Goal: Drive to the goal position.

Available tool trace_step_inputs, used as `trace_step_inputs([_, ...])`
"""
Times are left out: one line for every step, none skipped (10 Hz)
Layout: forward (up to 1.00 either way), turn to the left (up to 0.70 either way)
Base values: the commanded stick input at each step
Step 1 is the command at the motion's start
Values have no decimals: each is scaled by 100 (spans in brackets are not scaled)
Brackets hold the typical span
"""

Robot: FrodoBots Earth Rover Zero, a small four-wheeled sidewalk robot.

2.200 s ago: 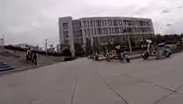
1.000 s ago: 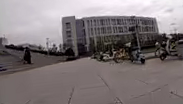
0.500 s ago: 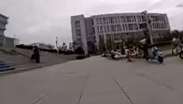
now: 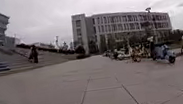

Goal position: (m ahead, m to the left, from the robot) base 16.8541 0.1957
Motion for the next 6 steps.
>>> trace_step_inputs([100,-38])
trace_step_inputs([100,0])
trace_step_inputs([100,0])
trace_step_inputs([100,0])
trace_step_inputs([100,0])
trace_step_inputs([100,0])
